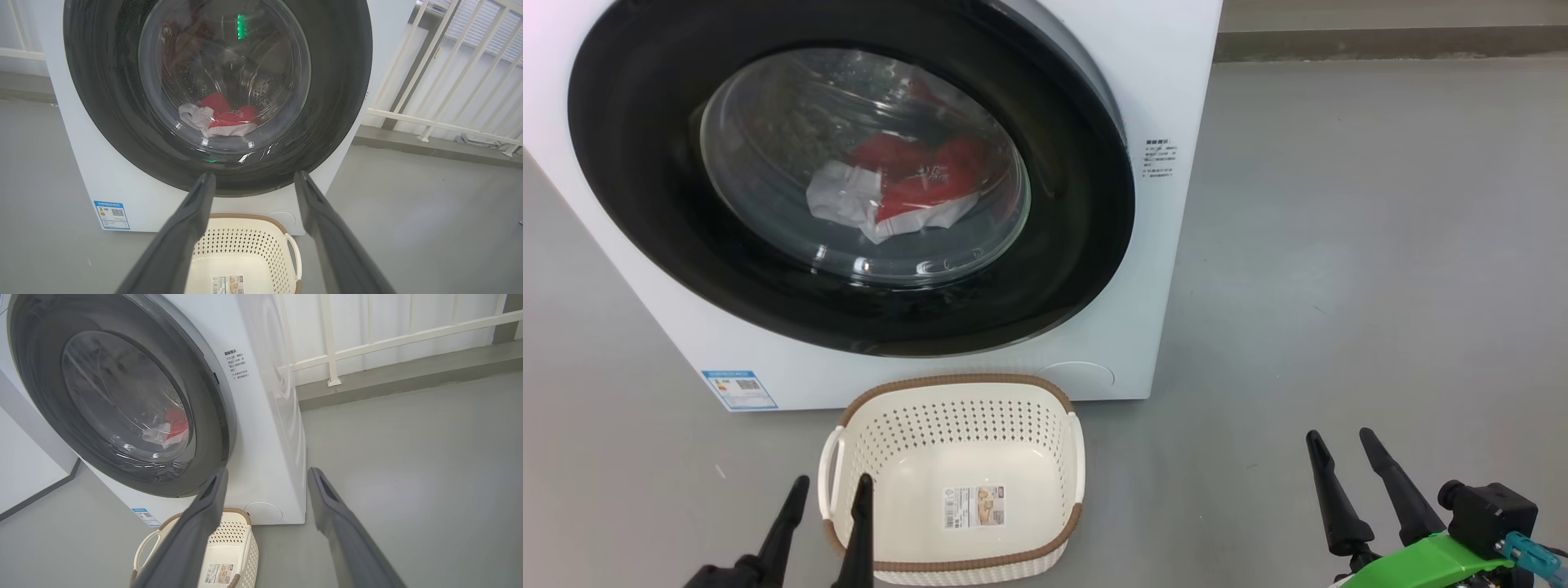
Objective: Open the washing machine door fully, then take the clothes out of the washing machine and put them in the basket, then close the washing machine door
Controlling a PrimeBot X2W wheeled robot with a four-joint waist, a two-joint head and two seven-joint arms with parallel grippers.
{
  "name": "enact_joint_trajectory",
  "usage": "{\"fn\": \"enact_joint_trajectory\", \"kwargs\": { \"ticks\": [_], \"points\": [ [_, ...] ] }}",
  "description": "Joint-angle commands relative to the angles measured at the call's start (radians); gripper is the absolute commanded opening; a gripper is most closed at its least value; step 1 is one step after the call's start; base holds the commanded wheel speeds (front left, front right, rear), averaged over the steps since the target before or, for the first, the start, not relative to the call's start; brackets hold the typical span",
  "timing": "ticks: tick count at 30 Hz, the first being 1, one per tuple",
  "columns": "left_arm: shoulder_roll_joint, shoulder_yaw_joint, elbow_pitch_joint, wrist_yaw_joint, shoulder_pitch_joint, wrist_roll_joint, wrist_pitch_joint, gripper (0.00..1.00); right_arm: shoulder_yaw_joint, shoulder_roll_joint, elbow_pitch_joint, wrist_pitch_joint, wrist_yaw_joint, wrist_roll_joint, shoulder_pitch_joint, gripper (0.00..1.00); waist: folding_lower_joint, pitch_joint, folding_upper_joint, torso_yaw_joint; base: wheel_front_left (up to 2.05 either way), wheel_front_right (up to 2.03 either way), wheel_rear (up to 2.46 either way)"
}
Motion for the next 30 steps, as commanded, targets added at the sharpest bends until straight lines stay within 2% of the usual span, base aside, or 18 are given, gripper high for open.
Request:
{"fn": "enact_joint_trajectory", "kwargs": {
  "ticks": [1, 8, 13, 30],
  "points": [
    [0.009, 0.028, -0.028, 0.009, -0.004, 0.036, -0.016, 1.00, 0.013, -0.014, -0.030, -0.018, 0.000, -0.031, -0.005, 1.00, 0.0000, -0.001, -0.0001, 0.001, 0.00, 0.00, 0.00],
    [0.010, 0.027, -0.035, 0.015, 0.004, 0.117, -0.037, 1.00, 0.003, -0.013, -0.037, -0.038, 0.000, -0.093, 0.006, 1.00, 0.0000, -0.005, -0.0001, 0.003, 0.00, 0.00, 0.00],
    [0.010, 0.033, -0.035, 0.014, 0.008, 0.137, -0.051, 1.00, -0.004, -0.013, -0.042, -0.053, 0.000, -0.135, 0.014, 1.00, 0.0000, -0.006, -0.0001, 0.006, 0.00, 0.00, 0.00],
    [0.010, 0.041, 0.005, 0.006, 0.007, 0.119, -0.051, 1.00, -0.010, -0.009, -0.031, -0.053, 0.000, -0.120, 0.017, 1.00, 0.0000, -0.002, -0.0001, 0.007, 0.00, 0.00, 0.00]
  ]
}}
